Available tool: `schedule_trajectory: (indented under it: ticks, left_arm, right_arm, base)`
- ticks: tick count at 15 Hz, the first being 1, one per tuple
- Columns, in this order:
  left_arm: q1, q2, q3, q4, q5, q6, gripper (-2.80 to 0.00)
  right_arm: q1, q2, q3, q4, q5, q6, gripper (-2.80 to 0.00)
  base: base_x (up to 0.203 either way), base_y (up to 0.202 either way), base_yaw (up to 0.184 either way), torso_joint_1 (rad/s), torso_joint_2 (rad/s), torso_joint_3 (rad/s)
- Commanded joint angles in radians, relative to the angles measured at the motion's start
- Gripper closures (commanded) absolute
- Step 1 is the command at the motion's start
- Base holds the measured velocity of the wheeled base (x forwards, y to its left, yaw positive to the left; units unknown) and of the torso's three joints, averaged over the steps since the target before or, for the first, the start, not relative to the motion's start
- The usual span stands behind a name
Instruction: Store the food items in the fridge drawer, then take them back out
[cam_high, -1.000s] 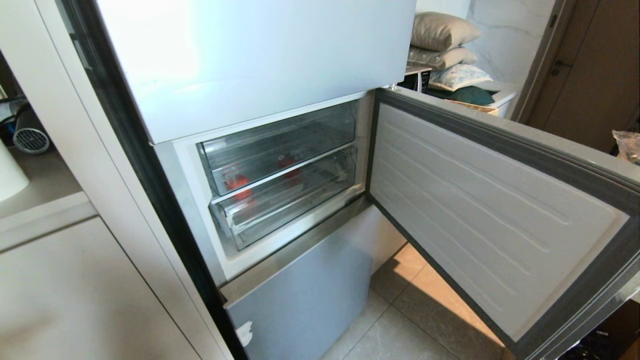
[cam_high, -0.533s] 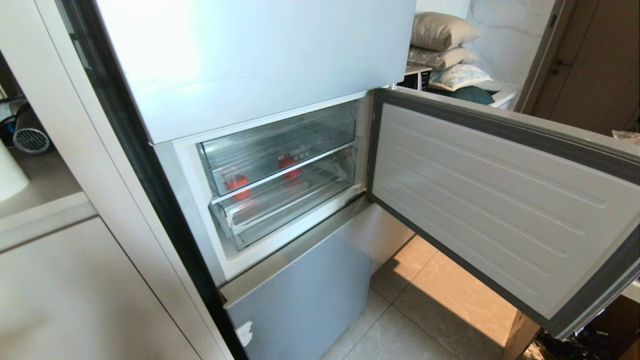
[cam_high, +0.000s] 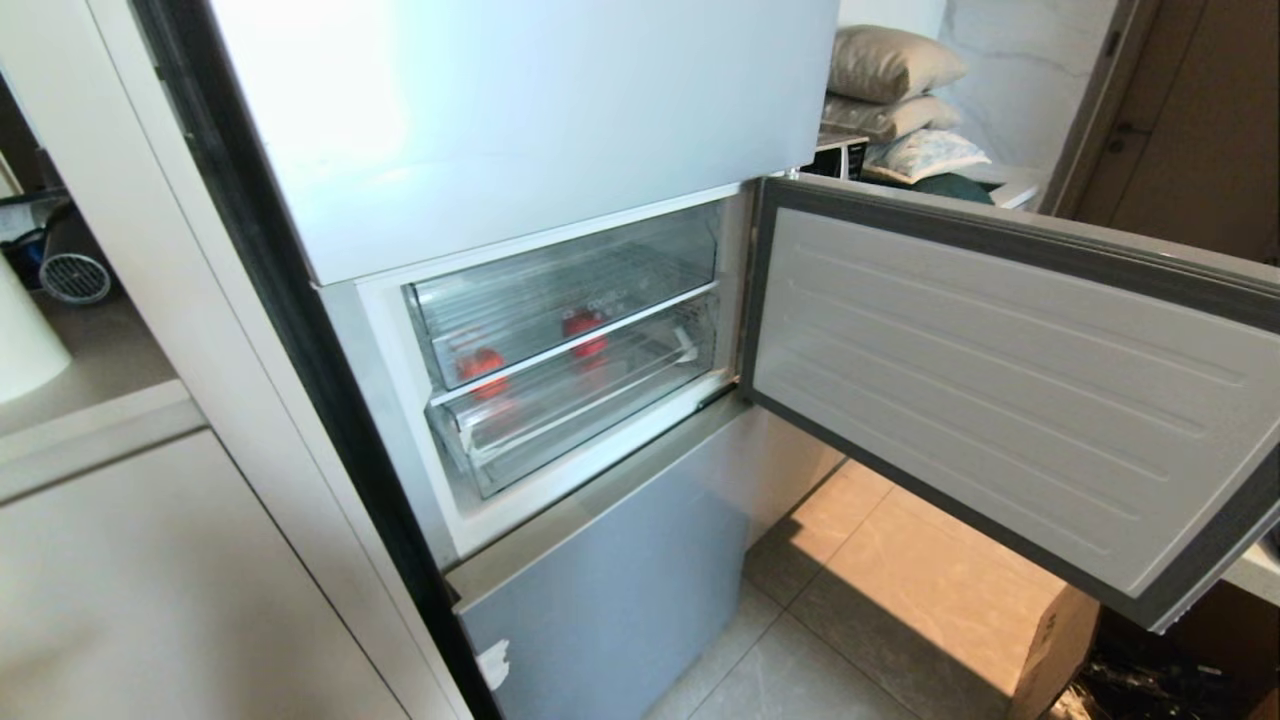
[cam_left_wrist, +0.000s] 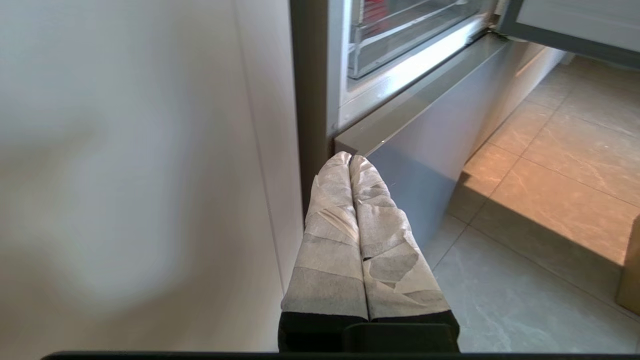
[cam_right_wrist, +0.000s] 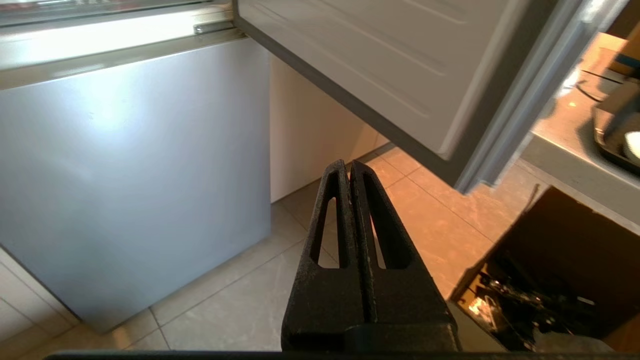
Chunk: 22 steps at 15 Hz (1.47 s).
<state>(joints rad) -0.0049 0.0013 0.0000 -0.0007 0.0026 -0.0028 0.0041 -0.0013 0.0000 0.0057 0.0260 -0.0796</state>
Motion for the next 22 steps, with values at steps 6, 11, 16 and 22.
schedule_trajectory:
  ticks: [6, 11, 16, 22]
  left_arm:
    - [0.0, 0.0, 0.0, 0.001, 0.0, 0.0, 0.0]
    - [0.0, 0.0, 0.0, 0.001, 0.0, 0.0, 0.0]
    - [0.0, 0.0, 0.0, 0.001, 0.0, 0.0, 0.0]
    - [0.0, 0.0, 0.0, 0.001, 0.0, 0.0, 0.0]
  right_arm:
    - [0.001, 0.001, 0.0, -0.003, -0.009, 0.032, 0.0]
    - [0.001, 0.001, 0.0, -0.003, -0.011, 0.037, 0.0]
    - [0.001, 0.001, 0.0, -0.003, -0.017, 0.041, 0.0]
    - [0.001, 0.001, 0.001, -0.003, -0.009, 0.03, 0.0]
  base:
    - [0.002, -0.006, 0.156, 0.002, 0.0, 0.004]
    - [0.003, -0.008, 0.175, 0.001, 0.0, 0.003]
    - [0.001, -0.008, 0.177, 0.001, 0.0, 0.002]
    - [0.0, -0.006, 0.147, 0.003, 0.0, 0.002]
